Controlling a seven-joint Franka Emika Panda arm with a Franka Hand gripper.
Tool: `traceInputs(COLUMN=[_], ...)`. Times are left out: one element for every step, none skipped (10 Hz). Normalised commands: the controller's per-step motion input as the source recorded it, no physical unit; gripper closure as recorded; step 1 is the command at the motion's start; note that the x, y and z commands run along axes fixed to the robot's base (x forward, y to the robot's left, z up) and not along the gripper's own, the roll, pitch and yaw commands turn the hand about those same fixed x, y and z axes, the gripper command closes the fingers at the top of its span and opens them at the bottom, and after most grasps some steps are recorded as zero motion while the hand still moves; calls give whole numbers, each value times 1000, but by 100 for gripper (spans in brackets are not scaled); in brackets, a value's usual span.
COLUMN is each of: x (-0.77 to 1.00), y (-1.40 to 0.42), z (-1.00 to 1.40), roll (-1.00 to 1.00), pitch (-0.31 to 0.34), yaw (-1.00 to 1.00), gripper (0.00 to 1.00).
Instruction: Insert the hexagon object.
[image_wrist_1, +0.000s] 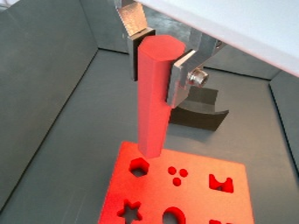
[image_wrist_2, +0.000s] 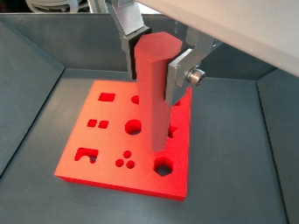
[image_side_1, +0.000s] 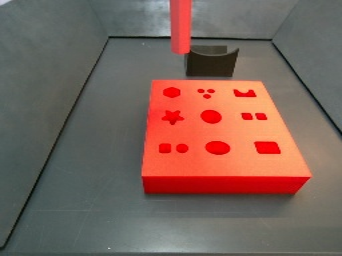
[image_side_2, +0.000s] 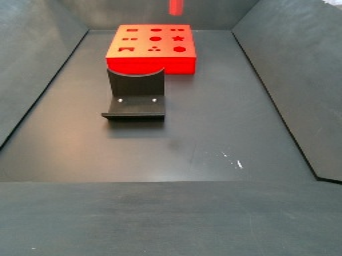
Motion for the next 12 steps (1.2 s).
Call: traceInputs(x=[83, 166, 60, 0, 0, 0, 0, 0, 31, 20, 0, 0], y=[-114, -3, 0, 14, 23, 20, 0, 0, 0, 0, 0, 0], z=[-363, -520, -546, -494, -400, -394, -406, -414, -394, -383, -369, -326], roll=[41, 90, 120, 126, 179, 220, 150, 86, 77, 86, 79, 49], pitch=[-79, -76, -80, -84, -26, 0, 0, 0, 0, 0, 0, 0], yaw=[160, 217, 263, 323, 326, 257, 149, 114, 91, 49, 9, 0], gripper=[100, 100, 100, 100, 100, 100, 100, 100, 100, 100, 100, 100])
